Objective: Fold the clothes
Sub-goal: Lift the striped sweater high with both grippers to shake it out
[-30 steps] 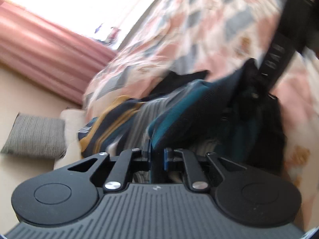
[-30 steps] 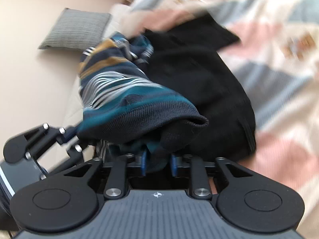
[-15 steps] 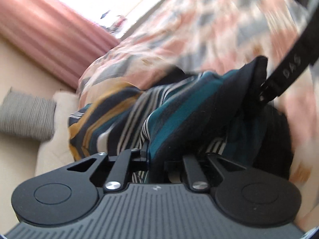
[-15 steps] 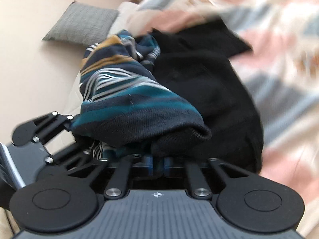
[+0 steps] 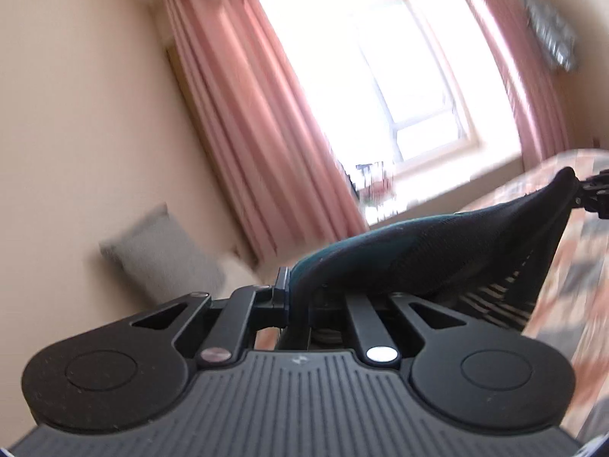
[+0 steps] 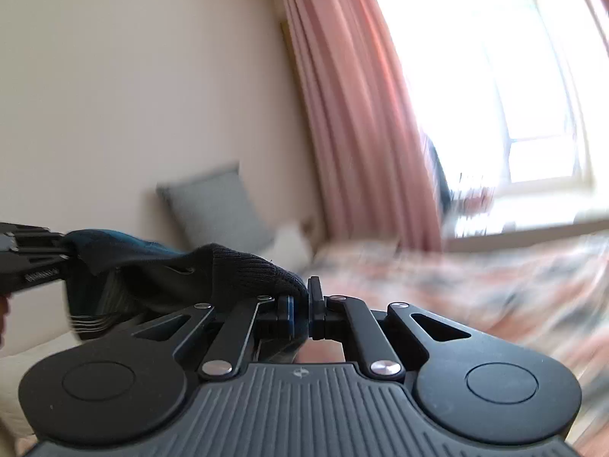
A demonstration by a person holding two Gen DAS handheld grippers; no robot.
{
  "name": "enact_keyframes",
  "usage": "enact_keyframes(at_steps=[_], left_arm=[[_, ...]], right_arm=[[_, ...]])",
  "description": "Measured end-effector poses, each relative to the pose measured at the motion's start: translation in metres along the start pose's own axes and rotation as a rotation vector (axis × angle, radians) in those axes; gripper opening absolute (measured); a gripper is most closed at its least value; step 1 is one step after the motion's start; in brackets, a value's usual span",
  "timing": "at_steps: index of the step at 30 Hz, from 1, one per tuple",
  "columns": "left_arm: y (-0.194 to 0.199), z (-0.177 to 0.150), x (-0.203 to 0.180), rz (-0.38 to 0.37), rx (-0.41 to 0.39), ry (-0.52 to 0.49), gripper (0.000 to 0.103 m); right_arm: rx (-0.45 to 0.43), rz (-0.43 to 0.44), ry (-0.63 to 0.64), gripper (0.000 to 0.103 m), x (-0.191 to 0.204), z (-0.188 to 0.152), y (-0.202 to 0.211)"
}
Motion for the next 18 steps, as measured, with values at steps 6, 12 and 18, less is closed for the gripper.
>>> enact_keyframes(at_steps=[6, 12, 18], left_arm=[[0.074, 0.097, -0.068, -0.035, -0.180, -0.096, 0.006], [0.131, 0.150, -0.178, -0.118, -0.266, -0.159, 0.007], [0.184, 0.159, -0.305, -0.257, -0.284, -0.103, 0.007]], right_arm=[[-0.271, -0.068, 0.099, 0.005, -0.049, 0.085, 0.105], [-0.420, -0.142, 0.239, 0.005, -0.112, 0.145, 0.224], [-0.391, -0.220, 0.344, 0.005, -0.187, 0.159, 0.340]])
Point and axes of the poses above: each gripper's, at about its wrist camera, not at the fingertips, and y roughly against the way its jaws point, x to its left, z to its top, the point moved 1 cm from there along -y, roughly the way its jaws point, and after that the axes turned 10 degrees about -z, right-handed, at the moved point
